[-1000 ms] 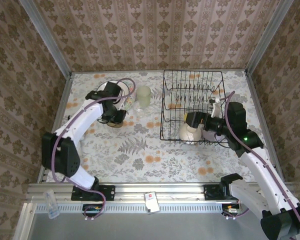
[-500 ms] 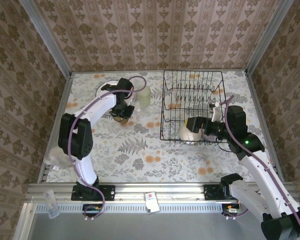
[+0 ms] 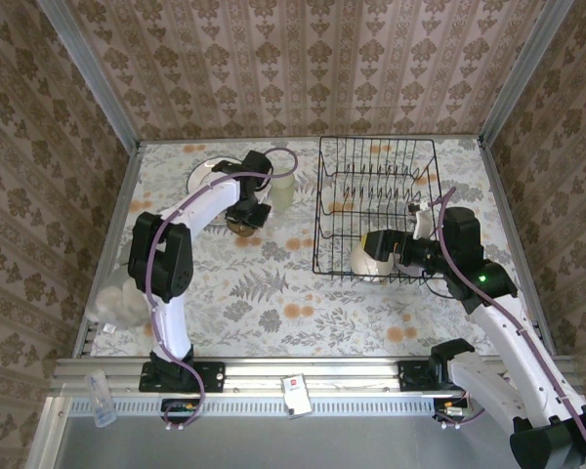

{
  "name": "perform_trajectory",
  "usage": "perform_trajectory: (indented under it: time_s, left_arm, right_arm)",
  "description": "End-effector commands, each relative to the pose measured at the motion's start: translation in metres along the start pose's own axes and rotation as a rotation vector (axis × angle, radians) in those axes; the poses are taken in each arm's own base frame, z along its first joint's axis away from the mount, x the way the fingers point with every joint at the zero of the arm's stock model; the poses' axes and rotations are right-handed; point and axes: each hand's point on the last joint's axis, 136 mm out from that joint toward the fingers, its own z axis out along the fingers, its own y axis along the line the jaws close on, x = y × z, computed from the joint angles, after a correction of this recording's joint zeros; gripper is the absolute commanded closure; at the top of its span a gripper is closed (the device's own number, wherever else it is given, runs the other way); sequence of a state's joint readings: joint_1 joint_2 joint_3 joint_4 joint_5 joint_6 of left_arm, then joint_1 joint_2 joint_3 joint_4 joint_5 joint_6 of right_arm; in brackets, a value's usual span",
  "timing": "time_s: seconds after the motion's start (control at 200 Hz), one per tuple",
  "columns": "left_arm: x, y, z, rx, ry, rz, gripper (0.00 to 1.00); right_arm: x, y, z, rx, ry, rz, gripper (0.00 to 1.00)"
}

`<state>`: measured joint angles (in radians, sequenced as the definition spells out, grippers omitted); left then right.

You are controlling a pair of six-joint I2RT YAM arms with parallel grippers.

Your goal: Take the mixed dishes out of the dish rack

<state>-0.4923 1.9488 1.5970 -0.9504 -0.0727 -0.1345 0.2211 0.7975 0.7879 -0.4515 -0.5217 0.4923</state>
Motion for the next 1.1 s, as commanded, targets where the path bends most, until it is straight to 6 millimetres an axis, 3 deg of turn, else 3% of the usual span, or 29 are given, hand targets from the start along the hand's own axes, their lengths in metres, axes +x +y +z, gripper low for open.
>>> perform_trajectory:
  time_s: [0.0,0.495,0.75,1.1]
  left_arm:
    - [0.0,0.002,-0.003,-0.027,0.014,0.007,1.0]
    - [0.001,-0.007,0.006,-0.006,0.053,0.03,0.99]
    - [-0.001,-0.01,0.006,-0.003,0.052,0.035,0.88]
    - [-0.008,-0.007,-0.009,-0.02,0.021,0.038,0.78]
  right_arm:
    - [0.005,-0.005,0.0,0.02,0.004,-0.015,0.0]
    - [0.007,-0.007,0.001,0.022,0.006,-0.014,0.0]
    - [0.007,-0.007,0.0,0.024,0.007,-0.02,0.0]
    - [0.006,-0.006,0.001,0.023,0.005,-0.021,0.0]
